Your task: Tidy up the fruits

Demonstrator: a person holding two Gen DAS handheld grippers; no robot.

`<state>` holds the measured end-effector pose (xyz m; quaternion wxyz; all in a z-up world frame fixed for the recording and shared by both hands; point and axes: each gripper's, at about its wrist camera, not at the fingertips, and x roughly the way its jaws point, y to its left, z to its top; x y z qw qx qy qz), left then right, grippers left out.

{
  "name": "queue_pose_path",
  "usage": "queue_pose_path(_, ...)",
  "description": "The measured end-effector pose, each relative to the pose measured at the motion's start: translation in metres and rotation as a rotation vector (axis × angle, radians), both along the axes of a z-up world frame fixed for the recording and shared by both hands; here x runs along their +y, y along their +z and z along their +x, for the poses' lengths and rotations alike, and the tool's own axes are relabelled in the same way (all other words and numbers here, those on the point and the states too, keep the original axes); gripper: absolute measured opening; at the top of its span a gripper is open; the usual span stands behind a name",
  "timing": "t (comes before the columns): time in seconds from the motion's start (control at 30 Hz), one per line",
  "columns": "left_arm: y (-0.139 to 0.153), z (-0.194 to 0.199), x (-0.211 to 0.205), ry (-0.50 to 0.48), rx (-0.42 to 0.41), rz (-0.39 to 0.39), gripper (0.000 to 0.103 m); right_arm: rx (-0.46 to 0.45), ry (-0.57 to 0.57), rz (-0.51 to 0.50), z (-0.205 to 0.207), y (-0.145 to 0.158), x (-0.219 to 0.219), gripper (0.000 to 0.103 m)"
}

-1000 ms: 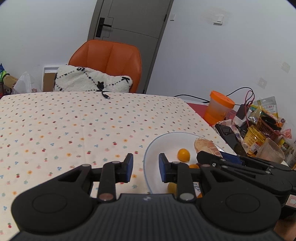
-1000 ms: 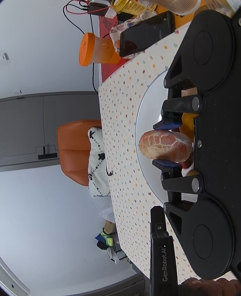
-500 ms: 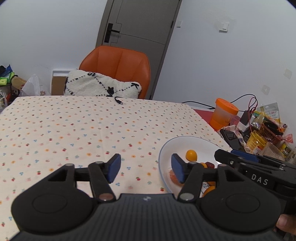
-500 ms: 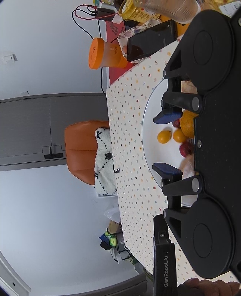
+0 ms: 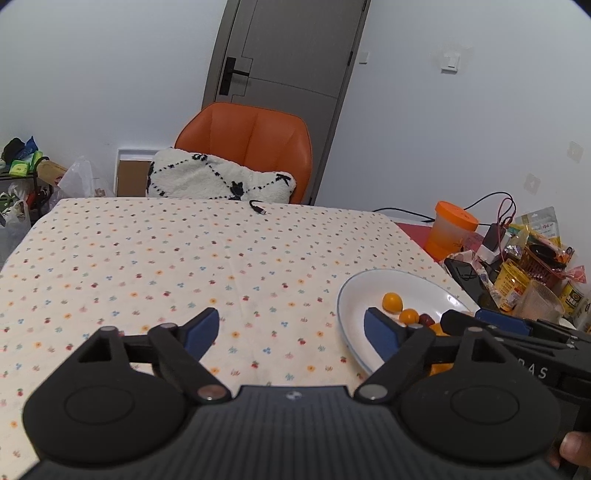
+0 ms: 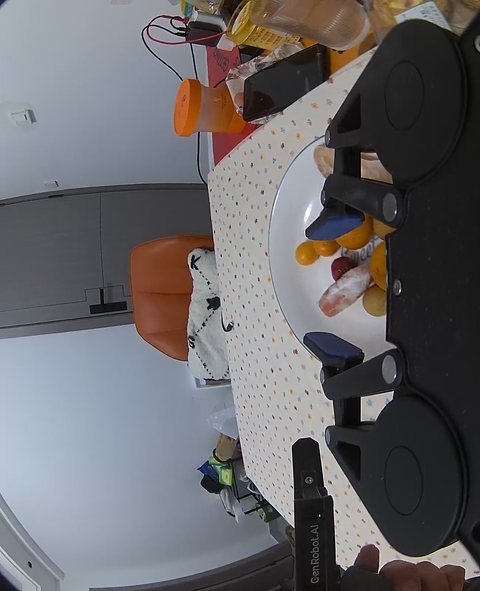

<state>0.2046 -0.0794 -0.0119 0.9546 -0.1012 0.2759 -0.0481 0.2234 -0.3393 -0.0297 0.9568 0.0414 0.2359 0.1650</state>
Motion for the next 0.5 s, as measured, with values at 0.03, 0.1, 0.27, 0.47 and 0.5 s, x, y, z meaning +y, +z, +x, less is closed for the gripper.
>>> queue_pose_path(0.03,0.0,-0.001,0.001,-0.006,0.008,-0.005,0.087,0.001,-0.001,0.002,-0.002,0.0,0.0,0.058)
queue_pose_path(0.1,0.0,-0.005,0.004,-0.008,0.019,-0.011,0.088,0.001,-0.002,0.004,-0.007,0.002,0.001,0.058)
queue_pose_path(0.27,0.003,-0.018,0.009,0.0,0.016,0.003,0.09,0.003,0.0,0.021,-0.019,0.005,0.003,0.062)
queue_pose_path(0.47,0.007,-0.035,0.016,0.029,0.016,0.032,0.094,-0.002,0.016,0.021,-0.034,0.008,0.01,0.07)
queue_pose_path(0.5,0.008,-0.038,0.018,0.036,0.016,0.035,0.095,-0.005,0.02,0.022,-0.036,0.009,0.011,0.072)
